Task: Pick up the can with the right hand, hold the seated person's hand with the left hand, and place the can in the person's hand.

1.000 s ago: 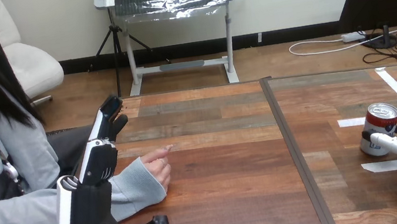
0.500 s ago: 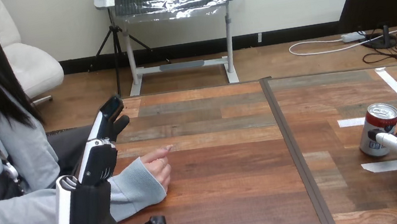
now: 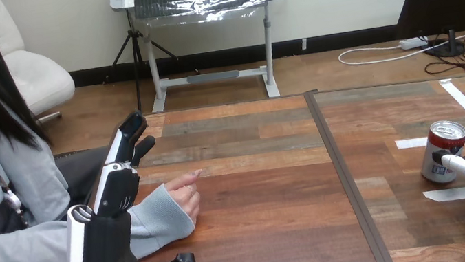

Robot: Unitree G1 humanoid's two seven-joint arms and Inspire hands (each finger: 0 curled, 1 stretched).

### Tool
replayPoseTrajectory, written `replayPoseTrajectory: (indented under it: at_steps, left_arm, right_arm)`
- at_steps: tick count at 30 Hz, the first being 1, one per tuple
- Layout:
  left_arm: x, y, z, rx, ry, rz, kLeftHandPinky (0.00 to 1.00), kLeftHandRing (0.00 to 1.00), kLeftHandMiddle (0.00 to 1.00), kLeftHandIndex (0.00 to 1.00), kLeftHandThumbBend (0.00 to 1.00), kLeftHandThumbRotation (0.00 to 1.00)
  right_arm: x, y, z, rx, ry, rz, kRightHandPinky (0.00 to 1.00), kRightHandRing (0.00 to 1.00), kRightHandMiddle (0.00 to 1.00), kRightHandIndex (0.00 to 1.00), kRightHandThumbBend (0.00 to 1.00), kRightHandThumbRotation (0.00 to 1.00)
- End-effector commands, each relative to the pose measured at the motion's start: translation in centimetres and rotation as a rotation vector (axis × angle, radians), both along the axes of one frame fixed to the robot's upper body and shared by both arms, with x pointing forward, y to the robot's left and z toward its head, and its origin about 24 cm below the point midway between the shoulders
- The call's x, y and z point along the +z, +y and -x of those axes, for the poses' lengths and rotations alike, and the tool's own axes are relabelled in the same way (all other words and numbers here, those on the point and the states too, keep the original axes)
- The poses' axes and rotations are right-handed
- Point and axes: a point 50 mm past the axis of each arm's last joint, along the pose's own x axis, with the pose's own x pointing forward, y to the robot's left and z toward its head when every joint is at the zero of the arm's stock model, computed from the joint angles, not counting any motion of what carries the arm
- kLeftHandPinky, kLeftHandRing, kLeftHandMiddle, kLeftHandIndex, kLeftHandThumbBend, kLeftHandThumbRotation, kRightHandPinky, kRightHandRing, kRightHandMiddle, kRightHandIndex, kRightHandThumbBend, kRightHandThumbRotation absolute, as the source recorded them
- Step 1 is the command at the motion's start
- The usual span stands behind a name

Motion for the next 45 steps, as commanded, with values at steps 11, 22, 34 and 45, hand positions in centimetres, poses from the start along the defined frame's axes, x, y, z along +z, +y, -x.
replayPoseTrajectory:
  at_steps: [11, 22, 34, 45]
  left_arm:
    - [1.01, -0.15, -0.79, 0.000, -0.072, -0.001, 0.88, 0.94, 0.95, 0.92, 1.00, 0.75]
    - [0.97, -0.07, -0.84, 0.000, -0.063, -0.016, 0.91, 0.94, 0.95, 0.92, 1.00, 0.78]
    - [1.05, -0.13, -0.95, -0.002, -0.068, -0.010, 0.86, 0.93, 0.96, 0.92, 1.00, 0.76]
    - [1.12, 0.02, -0.98, 0.001, -0.072, -0.024, 0.86, 0.93, 0.96, 0.93, 1.00, 0.78]
  right_arm:
    - [2.49, -0.43, -1.93, -0.014, -0.091, 0.010, 0.44, 0.48, 0.52, 0.52, 0.83, 0.00]
    - [2.56, -0.26, -2.05, -0.007, -0.083, 0.032, 0.46, 0.51, 0.52, 0.52, 0.86, 0.00]
    - [2.57, -0.15, -2.18, 0.006, -0.090, 0.008, 0.53, 0.57, 0.57, 0.59, 0.94, 0.00]
    - [2.64, 0.02, -2.38, 0.032, -0.094, -0.009, 0.58, 0.63, 0.65, 0.67, 0.97, 0.00]
